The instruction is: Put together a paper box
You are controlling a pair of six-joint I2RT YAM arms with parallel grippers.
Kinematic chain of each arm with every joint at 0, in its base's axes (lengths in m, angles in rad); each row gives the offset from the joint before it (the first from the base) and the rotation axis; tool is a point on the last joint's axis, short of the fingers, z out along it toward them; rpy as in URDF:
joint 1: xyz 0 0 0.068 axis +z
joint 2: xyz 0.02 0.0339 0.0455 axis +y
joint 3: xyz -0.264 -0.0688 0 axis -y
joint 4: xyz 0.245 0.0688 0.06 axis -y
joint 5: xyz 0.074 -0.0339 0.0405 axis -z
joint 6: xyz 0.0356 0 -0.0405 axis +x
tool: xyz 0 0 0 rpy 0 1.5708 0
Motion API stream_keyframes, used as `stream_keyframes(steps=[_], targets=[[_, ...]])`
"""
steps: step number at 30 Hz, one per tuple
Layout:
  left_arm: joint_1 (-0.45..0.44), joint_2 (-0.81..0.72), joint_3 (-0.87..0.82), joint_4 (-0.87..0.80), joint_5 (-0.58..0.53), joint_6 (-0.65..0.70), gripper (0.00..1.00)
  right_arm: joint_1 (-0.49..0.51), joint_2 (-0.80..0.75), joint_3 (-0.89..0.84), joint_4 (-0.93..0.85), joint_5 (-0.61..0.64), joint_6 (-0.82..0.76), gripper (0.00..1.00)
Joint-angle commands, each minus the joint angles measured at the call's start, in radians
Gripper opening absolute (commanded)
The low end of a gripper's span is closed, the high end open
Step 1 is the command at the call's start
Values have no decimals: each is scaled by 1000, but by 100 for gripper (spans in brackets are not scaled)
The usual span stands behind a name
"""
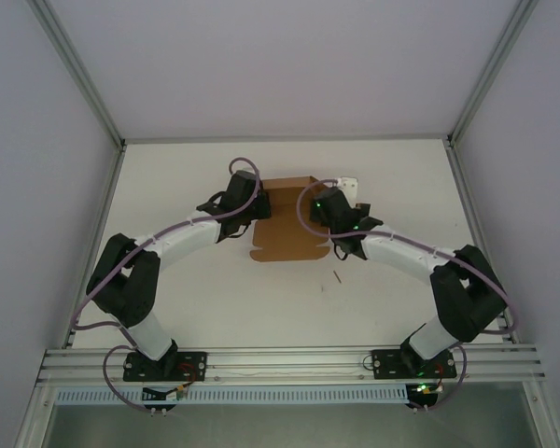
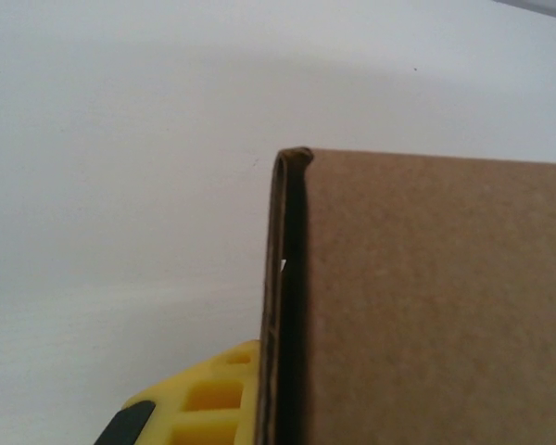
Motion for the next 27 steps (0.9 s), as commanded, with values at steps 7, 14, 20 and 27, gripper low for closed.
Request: stream_keyframes(steps=[7, 14, 20, 27], targets=[[6, -19, 12, 15, 80, 12, 0, -52, -336, -112, -158, -160, -123, 100], [12, -41, -4, 10, 97, 64, 0, -221, -559, -130, -201, -336, -153, 100], [15, -30, -4, 14, 125, 82, 0, -415, -523, -34, -251, -623, -209, 97], [16, -21, 7, 11, 144, 92, 0, -413, -422, 3, -278, -1001, -429, 95]])
